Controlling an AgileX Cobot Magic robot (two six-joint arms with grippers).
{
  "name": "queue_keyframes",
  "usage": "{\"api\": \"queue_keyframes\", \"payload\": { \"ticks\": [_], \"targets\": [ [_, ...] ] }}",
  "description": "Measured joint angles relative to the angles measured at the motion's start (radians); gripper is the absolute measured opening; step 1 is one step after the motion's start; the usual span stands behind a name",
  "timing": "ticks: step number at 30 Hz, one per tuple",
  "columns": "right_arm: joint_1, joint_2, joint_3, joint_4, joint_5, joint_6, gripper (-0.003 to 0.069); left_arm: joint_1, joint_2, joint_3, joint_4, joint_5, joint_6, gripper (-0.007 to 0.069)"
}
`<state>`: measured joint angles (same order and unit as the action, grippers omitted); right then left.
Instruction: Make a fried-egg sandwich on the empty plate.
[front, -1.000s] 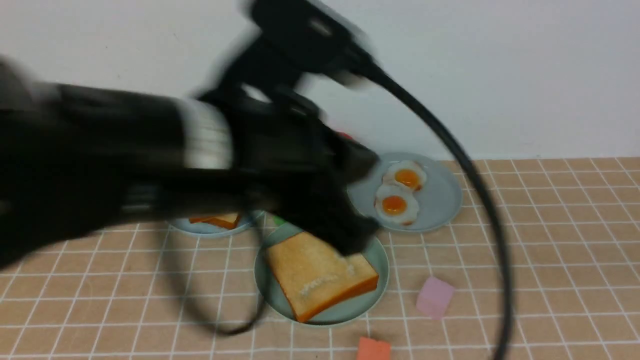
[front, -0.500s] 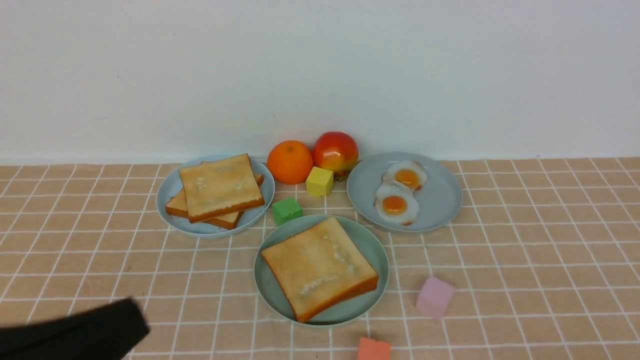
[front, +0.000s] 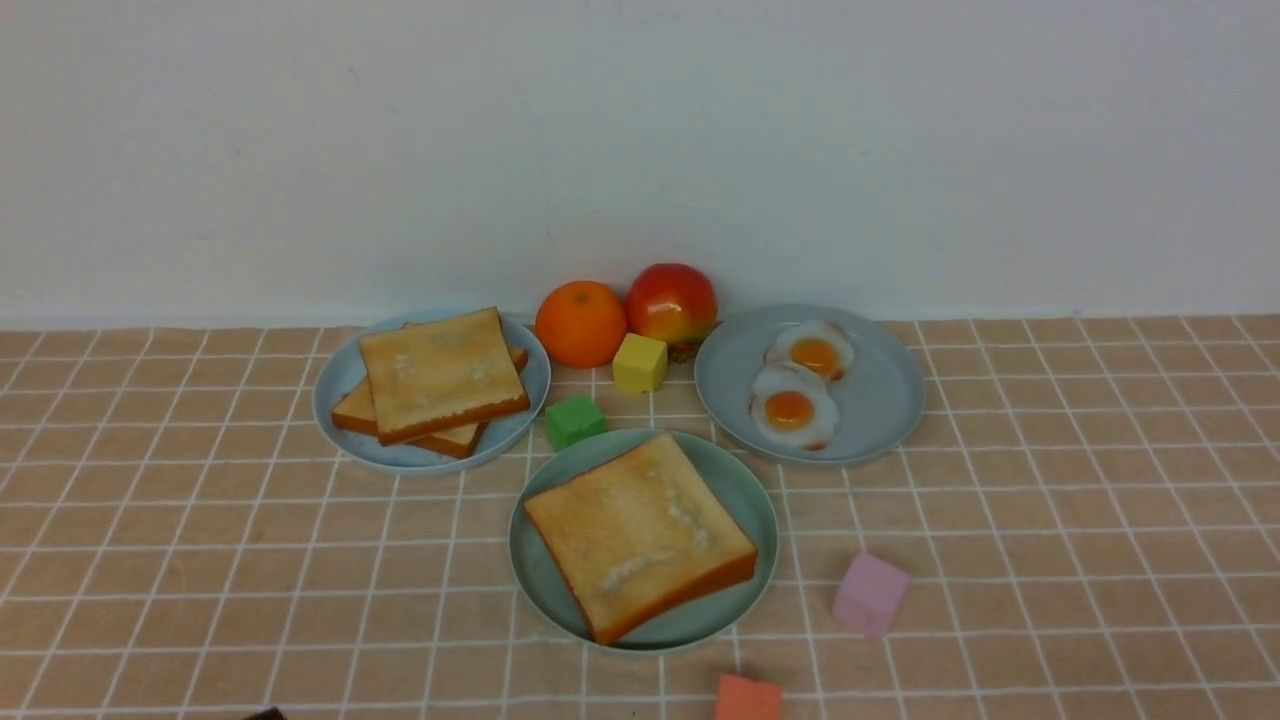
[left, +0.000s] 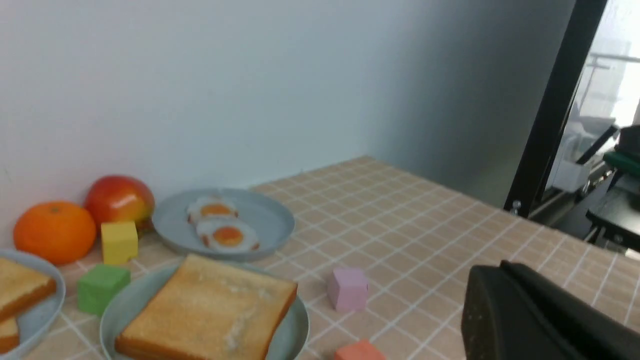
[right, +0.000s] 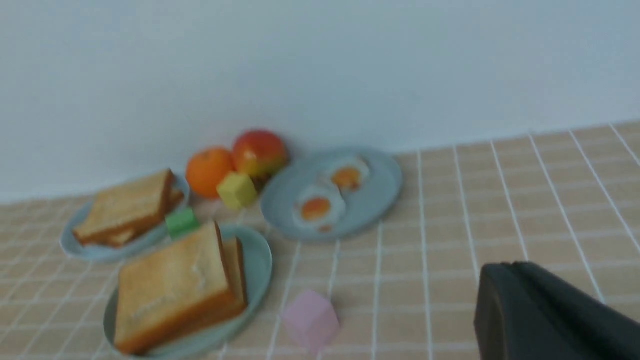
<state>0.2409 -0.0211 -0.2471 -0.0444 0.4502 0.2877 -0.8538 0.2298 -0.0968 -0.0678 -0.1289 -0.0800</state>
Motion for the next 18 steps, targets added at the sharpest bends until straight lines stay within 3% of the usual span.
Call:
{"api": "queue_keyframes", "payload": {
  "ticks": [6,18],
  "targets": [
    [0.0,0.002,0.139,0.0,-0.186,0.0,0.0006,0.0,0.0,0.0,-0.002,0.06,-0.001,-0.0013],
    [-0.036,0.002,0.271,-0.013,-0.16,0.003,-0.0012,0.0,0.0,0.0,-0.002,0.077,-0.001,-0.0013]
  ]
}}
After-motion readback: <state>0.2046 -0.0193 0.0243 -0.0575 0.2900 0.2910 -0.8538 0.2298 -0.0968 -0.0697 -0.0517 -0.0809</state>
